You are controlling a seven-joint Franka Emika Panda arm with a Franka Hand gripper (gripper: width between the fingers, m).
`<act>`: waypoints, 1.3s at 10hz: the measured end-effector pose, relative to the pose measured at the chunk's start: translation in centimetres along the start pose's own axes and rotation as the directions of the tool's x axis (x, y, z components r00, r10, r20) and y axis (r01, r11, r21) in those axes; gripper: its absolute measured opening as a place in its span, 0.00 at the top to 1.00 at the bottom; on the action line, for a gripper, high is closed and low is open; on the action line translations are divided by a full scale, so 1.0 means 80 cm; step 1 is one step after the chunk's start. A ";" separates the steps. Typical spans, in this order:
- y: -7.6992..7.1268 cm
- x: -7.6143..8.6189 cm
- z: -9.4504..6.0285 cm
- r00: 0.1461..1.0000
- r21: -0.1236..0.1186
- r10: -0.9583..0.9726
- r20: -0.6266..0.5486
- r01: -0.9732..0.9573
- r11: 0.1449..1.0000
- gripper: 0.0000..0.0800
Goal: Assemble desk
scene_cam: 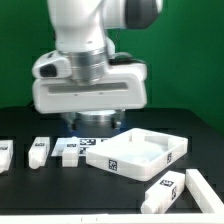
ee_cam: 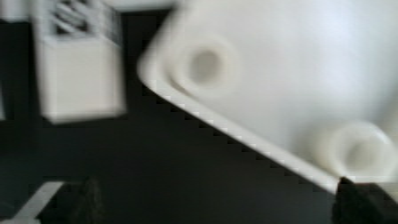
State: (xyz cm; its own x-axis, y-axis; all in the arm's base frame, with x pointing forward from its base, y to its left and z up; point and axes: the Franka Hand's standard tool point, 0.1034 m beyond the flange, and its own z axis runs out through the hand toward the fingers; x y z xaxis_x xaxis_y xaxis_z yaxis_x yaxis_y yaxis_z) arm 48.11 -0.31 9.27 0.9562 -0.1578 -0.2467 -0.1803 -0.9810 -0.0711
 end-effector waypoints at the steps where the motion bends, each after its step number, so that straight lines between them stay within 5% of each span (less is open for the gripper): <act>1: -0.021 0.025 -0.012 0.999 -0.004 0.052 0.018 -0.052 0.999 0.19; 2: -0.032 0.053 -0.022 0.998 -0.009 0.067 0.022 -0.067 0.998 0.19; 3: -0.030 0.059 -0.014 0.999 -0.010 0.038 -0.002 -0.038 0.999 0.19; 7: -0.030 0.057 -0.008 0.998 -0.018 0.059 -0.002 -0.060 0.998 0.19; 9: -0.082 0.108 -0.007 0.993 -0.097 0.010 -0.115 -0.021 0.995 0.19; 10: -0.107 0.128 -0.005 0.985 -0.107 -0.022 -0.171 0.004 0.994 0.19; 13: -0.105 0.134 -0.005 0.979 -0.108 -0.057 -0.197 0.036 0.994 0.19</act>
Offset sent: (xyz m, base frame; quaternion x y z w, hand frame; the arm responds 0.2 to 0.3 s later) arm 0.0000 0.0000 0.0000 0.0000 0.0000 0.0000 1.0000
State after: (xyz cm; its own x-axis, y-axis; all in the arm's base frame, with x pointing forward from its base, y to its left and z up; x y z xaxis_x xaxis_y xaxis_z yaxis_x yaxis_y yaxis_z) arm 59.98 6.21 7.58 0.9915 -0.1211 -0.0466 -0.1200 -0.9925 0.0251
